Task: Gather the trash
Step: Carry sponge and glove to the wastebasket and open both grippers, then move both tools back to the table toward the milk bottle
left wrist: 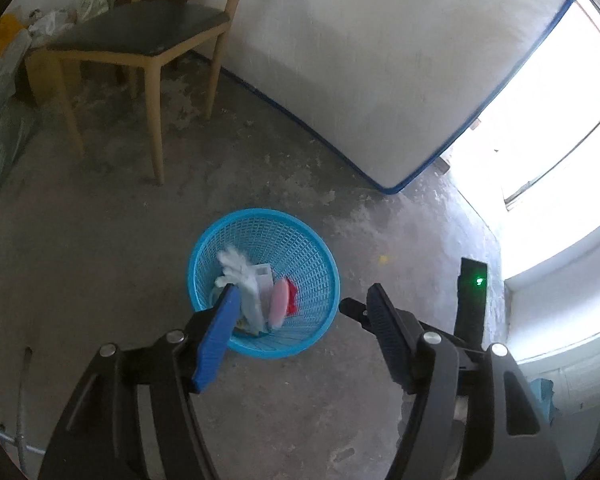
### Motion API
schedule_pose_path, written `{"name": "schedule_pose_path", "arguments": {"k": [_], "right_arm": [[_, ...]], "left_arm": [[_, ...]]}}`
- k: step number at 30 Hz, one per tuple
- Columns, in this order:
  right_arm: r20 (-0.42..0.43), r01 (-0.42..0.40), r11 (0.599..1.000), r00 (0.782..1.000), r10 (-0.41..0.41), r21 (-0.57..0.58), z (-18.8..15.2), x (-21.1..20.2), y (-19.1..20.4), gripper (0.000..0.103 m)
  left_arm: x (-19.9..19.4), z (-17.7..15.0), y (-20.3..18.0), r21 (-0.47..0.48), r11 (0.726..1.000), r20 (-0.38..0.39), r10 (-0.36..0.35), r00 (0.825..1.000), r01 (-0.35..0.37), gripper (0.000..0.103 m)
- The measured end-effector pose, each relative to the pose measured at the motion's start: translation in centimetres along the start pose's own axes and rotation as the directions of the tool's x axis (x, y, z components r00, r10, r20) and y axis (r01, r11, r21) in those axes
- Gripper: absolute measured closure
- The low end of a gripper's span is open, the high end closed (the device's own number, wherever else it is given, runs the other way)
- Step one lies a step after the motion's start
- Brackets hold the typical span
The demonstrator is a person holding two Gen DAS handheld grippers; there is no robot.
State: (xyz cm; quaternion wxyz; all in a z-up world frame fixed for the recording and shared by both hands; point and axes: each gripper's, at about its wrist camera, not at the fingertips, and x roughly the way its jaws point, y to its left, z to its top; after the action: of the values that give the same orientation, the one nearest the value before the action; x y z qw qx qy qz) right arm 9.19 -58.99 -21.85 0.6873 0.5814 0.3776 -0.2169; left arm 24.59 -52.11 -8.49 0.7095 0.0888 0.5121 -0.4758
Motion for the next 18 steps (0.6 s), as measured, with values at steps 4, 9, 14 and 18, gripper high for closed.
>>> {"name": "schedule_pose_path", "arguments": {"k": [4,9,14,18], "right_arm": [[0.018,0.006,1.0,1.0,-0.006,-0.007,-0.8,-1.3,-0.8,0.043],[0.048,0.003,0.998,0.999,-0.001,-0.056,-1.8,-3.6,-1.0,0.043],[0.066,-0.051,0.992,0.996,0.059,-0.119,-4.5,-7.2,-0.3,0.043],[0.06,-0.093,0.983,0.993,0.103,-0.16,-7.0,-10.0,0.3,0.042]], "left_arm": [[-1.9,-0.1,-0.6,0.034,0.999,0.047,-0.002,0.999,0.0,0.038],[-6.2,-0.7,-1.4,0.053,0.998,0.12,-0.043,0.992,0.037,0.037],[-12.1,-4.0,-1.8,0.079,0.996,0.205,-0.067,0.977,0.052,0.036],[-17.6,-7.9,-1.3,0.086,0.996,0.277,-0.034,0.96,0.011,0.031]]}}
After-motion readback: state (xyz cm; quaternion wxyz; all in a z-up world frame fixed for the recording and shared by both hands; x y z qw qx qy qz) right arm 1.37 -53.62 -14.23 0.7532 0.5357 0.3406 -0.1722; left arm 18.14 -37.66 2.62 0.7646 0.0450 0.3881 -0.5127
